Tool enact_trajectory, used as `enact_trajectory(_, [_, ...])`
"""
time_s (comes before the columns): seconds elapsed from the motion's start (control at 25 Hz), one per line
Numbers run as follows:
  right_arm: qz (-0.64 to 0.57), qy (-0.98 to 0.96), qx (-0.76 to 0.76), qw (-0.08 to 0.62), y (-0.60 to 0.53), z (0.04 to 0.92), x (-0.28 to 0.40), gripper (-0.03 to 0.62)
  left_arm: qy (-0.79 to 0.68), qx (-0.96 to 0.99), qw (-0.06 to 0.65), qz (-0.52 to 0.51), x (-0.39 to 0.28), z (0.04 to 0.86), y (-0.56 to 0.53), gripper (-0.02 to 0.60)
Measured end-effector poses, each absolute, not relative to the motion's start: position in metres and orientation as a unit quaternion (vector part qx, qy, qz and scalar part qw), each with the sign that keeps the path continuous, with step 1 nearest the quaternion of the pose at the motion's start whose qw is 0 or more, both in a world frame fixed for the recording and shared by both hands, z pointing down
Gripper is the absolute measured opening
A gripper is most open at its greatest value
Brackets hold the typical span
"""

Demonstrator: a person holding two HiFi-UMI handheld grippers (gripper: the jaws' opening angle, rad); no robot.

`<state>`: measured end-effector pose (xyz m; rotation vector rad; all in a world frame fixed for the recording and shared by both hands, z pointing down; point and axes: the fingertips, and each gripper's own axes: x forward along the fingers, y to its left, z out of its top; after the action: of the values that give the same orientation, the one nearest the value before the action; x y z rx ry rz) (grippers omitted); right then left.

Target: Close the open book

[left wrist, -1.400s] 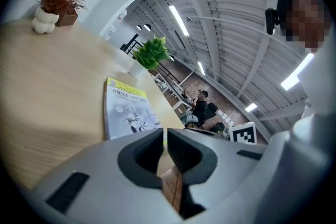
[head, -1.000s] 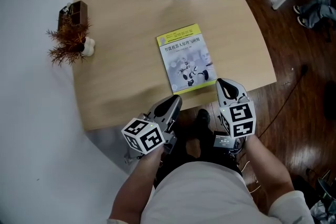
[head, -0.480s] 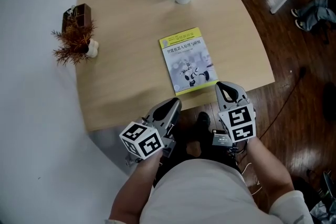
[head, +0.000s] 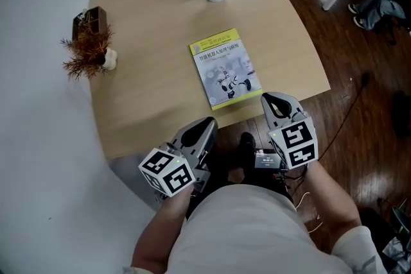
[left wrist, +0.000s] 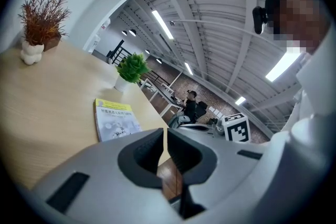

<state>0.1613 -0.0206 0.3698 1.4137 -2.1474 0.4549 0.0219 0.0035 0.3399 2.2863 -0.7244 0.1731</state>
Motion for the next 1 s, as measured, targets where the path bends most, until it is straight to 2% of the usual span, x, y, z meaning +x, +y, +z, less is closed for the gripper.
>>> enact_trajectory(1.0, [0.182, -0.819, 0.499, 0.215, 0.039, 0.293, 0.131, 0.001, -0.267, 0.905, 0.323, 0.072, -0.019, 0.284, 0.052, 0.000])
